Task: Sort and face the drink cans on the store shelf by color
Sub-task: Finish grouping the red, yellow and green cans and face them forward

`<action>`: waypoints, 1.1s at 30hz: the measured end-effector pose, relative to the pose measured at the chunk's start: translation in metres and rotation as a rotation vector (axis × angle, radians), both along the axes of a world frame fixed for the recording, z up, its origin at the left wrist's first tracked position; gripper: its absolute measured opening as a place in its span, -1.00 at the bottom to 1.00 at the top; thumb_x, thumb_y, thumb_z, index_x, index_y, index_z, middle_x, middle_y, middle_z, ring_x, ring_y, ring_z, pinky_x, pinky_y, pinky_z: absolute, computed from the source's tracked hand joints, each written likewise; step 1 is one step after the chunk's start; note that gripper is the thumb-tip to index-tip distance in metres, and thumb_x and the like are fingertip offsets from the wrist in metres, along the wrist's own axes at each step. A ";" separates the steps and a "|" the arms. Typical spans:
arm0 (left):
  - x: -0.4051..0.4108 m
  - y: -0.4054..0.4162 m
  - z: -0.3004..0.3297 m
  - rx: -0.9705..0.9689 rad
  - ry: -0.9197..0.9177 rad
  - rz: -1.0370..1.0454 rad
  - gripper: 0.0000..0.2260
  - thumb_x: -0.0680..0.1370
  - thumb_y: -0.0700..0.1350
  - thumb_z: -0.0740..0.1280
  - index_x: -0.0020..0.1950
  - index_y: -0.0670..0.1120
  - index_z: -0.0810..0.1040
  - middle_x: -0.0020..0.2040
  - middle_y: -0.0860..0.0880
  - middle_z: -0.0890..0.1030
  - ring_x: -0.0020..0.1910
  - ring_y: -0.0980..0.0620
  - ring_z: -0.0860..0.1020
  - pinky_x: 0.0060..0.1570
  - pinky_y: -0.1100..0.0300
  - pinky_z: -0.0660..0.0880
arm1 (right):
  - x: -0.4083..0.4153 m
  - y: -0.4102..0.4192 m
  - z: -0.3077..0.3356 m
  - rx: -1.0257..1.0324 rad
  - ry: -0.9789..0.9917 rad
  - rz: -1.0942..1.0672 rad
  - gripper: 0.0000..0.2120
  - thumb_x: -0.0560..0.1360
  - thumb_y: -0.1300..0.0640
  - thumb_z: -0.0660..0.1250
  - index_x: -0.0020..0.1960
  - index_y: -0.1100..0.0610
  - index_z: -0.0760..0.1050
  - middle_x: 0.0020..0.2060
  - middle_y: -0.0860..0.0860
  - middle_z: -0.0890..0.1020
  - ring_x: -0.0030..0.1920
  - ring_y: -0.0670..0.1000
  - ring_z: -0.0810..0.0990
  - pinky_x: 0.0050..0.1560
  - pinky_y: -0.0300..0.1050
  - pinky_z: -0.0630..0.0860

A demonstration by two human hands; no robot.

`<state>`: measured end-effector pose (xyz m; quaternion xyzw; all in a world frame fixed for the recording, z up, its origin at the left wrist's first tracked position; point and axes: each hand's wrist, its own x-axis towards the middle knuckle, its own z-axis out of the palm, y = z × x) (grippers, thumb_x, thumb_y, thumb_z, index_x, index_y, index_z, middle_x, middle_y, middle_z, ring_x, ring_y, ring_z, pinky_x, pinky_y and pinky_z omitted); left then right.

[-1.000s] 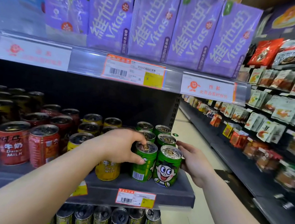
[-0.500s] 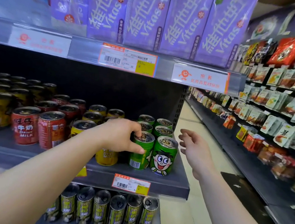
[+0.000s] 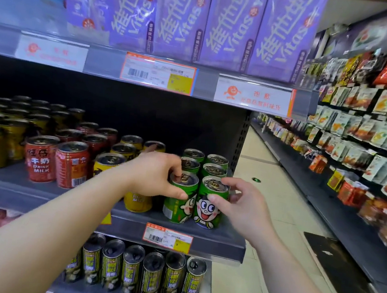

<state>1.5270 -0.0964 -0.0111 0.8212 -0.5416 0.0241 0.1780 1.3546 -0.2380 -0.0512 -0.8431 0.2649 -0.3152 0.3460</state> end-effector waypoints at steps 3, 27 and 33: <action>0.005 0.004 0.003 0.036 0.071 -0.037 -0.54 0.30 0.26 0.47 0.10 0.10 0.49 0.02 0.17 0.51 0.01 0.11 0.50 0.02 0.15 0.48 | 0.004 -0.001 -0.007 -0.046 -0.003 -0.021 -0.60 0.35 -0.08 0.49 0.15 -0.09 0.50 0.05 -0.08 0.54 -0.09 -0.19 0.50 -0.04 -0.21 0.49; 0.023 -0.007 0.004 0.081 0.096 -0.051 -0.39 0.30 0.29 0.45 0.23 0.00 0.48 0.05 0.07 0.62 -0.02 0.08 0.57 0.04 0.06 0.54 | 0.013 -0.008 0.013 -0.045 0.100 0.037 -0.56 0.30 -0.11 0.52 0.11 -0.01 0.51 -0.06 -0.12 0.57 -0.01 -0.06 0.55 0.01 -0.19 0.48; 0.023 0.010 0.004 -0.046 0.180 -0.021 -0.28 0.30 0.42 0.31 0.33 0.03 0.42 0.20 0.14 0.51 0.17 0.10 0.50 0.20 0.09 0.46 | 0.009 -0.008 0.015 -0.071 0.127 0.047 -0.58 0.31 -0.13 0.50 0.10 -0.03 0.51 -0.03 -0.10 0.58 0.04 -0.04 0.56 0.01 -0.18 0.47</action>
